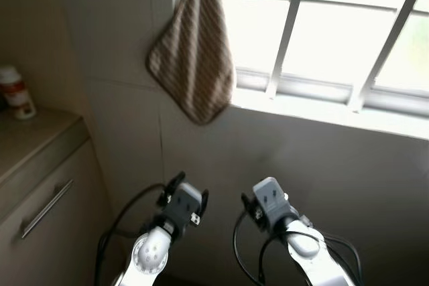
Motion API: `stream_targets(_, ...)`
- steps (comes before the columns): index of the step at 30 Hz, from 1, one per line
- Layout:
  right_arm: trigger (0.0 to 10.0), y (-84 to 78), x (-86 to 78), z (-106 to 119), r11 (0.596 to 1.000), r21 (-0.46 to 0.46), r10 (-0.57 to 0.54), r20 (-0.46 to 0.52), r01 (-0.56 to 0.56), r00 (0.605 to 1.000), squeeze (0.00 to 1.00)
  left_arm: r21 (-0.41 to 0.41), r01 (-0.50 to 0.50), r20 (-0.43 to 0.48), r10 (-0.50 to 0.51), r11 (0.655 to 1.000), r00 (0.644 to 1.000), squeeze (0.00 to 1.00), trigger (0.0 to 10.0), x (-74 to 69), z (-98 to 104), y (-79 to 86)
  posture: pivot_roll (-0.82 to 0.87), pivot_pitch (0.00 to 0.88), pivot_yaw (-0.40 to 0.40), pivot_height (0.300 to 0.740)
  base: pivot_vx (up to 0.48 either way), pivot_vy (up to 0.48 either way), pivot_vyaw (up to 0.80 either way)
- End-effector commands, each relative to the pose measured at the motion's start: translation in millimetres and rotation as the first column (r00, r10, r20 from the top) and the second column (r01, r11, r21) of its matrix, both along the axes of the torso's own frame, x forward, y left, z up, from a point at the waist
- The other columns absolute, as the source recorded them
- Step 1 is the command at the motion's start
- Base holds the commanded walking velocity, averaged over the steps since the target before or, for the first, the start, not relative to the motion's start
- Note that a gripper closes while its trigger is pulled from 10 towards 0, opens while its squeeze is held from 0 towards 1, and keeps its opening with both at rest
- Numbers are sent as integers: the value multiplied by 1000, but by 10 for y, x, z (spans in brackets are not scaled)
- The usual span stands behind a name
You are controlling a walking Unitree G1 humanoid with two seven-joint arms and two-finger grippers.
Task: Kitchen organization
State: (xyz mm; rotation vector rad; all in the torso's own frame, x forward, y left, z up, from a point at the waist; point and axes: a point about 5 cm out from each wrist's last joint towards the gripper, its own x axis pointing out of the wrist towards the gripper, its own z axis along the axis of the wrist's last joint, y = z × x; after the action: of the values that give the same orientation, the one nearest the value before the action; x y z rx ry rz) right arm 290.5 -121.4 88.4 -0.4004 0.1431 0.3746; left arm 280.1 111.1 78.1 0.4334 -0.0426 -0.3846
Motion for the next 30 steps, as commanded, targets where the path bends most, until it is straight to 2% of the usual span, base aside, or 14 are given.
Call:
stream_targets(1, 10000, -55, -5, -29, 1000, -21, -7, -13, 6, 1000, 0, -4, 9, 2, -9, 1000, 1000, 0, 10000, 14, 17, -36, -6, 0, -2, 740, 0, 0, -788)
stream_targets(8, 10000, -50, 5, -23, 1000, -21, -5, -12, 5, 1000, 0, -5, 10, 3, -10, 1000, 1000, 0, 10000, 23, 26, -32, -7, 0, 0, 740, 0, 0, -788)
stream_targets(13, 10000, -45, 6, -13, 1000, -23, 1, -4, -1, 1000, 0, 2, 7, 0, -7, 1000, 1000, 0, 10000, 28, 24, -29, -7, 0, 1, 740, 0, -457, -742)
stream_targets(23, 10000, -11, 2, -3, 999, -48, 23, 6, -23, 1000, 0, -4, 5, 0, -5, 1000, 1000, 0, 10000, 33, 23, -25, -9, 0, 2, 740, 0, -480, 0)
stream_targets(30, 10000, -12, 2, -7, 998, -51, 26, 1, -26, 1000, 0, -30, -1, 7, 2, 1000, 1000, 0, 10000, 31, 41, -16, -8, 0, 0, 740, 0, -77, 0)
